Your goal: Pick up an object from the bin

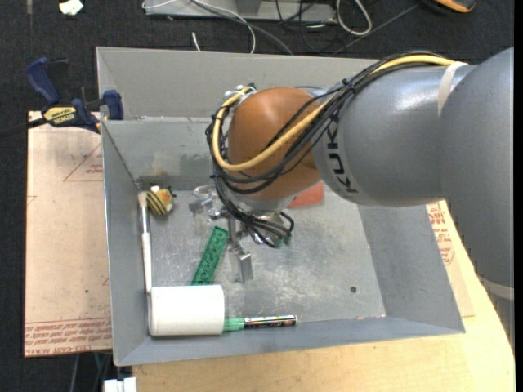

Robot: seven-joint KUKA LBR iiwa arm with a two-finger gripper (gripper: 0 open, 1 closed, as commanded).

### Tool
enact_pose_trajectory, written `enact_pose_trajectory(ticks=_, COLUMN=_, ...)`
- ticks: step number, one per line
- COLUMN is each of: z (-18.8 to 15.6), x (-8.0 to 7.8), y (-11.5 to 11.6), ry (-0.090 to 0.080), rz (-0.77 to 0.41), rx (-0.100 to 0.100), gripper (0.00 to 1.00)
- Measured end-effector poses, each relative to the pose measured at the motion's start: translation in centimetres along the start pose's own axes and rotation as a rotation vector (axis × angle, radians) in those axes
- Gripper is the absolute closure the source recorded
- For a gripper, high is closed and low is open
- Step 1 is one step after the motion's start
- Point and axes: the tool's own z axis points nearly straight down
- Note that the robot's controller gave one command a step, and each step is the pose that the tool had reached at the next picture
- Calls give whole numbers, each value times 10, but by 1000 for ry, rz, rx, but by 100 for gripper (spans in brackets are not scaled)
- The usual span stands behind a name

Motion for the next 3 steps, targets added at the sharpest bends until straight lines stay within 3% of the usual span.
enact_pose_trajectory(ticks=1, z=36, x=17, y=-13, ry=1, rz=-295, rx=-1, gripper=0)
enact_pose_trajectory(ticks=2, z=68, x=-6, y=-15, ry=-10, rz=-442, rx=3, gripper=0)
enact_pose_trajectory(ticks=3, z=73, x=-2, y=-20, ry=-5, rz=-457, rx=-1, gripper=100)
